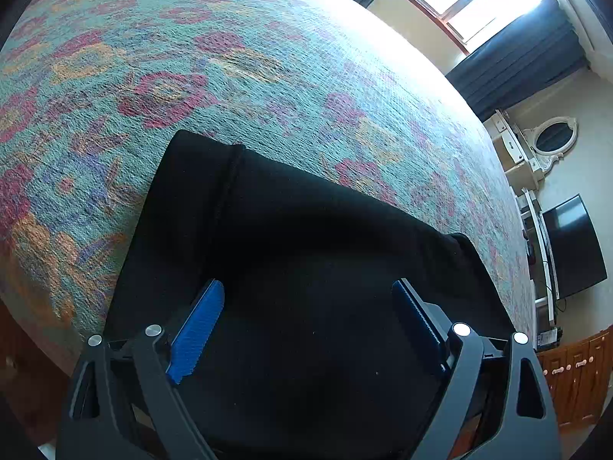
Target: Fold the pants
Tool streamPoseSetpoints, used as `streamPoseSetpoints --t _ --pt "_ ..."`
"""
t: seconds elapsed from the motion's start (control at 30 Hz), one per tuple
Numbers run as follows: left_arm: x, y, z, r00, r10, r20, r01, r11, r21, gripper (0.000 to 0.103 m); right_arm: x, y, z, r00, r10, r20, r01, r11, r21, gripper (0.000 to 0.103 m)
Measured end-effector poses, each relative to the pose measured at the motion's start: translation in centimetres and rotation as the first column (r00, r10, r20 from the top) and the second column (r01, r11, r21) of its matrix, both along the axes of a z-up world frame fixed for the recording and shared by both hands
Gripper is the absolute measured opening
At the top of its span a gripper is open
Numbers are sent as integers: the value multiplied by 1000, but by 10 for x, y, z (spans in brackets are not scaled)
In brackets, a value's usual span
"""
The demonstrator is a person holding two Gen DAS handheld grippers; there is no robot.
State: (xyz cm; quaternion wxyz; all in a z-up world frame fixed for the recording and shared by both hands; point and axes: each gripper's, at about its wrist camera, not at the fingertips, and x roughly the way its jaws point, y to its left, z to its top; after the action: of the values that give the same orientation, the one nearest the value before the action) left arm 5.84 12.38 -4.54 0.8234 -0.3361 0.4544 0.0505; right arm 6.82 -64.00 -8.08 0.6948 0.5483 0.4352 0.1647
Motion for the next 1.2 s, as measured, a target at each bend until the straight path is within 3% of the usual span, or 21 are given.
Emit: streamPoseSetpoints --t 0.13,0.3,0.4,0.43,0.5,0.53,0.57,0.8,0.97,1.03,1.13,1.2 --pt "0 -1 0 1000 -2 -1 2 1000 1 88 7 45 0 990 137 15 -137 990 20 50" --pt "-1 -2 -1 1000 -6 -2 6 1000 -2 88 15 93 -2 957 290 1 -290 955 54 50" --pt "0 -2 -1 1000 -14 -2 14 1000 -1 88 12 108 3 935 354 4 -354 935 11 50" --pt "0 -2 -1 1000 -16 -2 16 1000 0 88 12 111 6 928 371 3 -371 928 -14 48" --pt "0 -2 -1 1000 -17 -2 17 1000 -2 88 12 116 9 906 421 -31 -422 903 -77 16" --pt "0 -2 -1 1000 -16 -1 16 1000 -5 88 10 119 6 900 432 -57 -435 896 -93 7" --pt "0 0 -1 1000 -15 -1 15 1000 -9 88 6 116 3 898 433 -74 -438 895 -83 6" --pt "0 2 -1 1000 -20 2 20 1000 -18 88 3 117 5 903 421 -87 -425 904 -33 11" --pt "1 2 0 999 -33 -2 33 999 -7 88 9 125 0 896 436 -77 -437 899 7 45" --pt "1 1 0 999 -43 -5 43 999 0 88 13 136 3 893 442 -78 -442 897 26 51" --pt "2 -1 1 998 -57 -11 57 998 17 88 13 140 3 873 479 -92 -479 878 19 49" --pt "2 -1 1 998 -66 -17 67 997 27 88 12 154 5 840 528 -125 -536 843 -47 30"
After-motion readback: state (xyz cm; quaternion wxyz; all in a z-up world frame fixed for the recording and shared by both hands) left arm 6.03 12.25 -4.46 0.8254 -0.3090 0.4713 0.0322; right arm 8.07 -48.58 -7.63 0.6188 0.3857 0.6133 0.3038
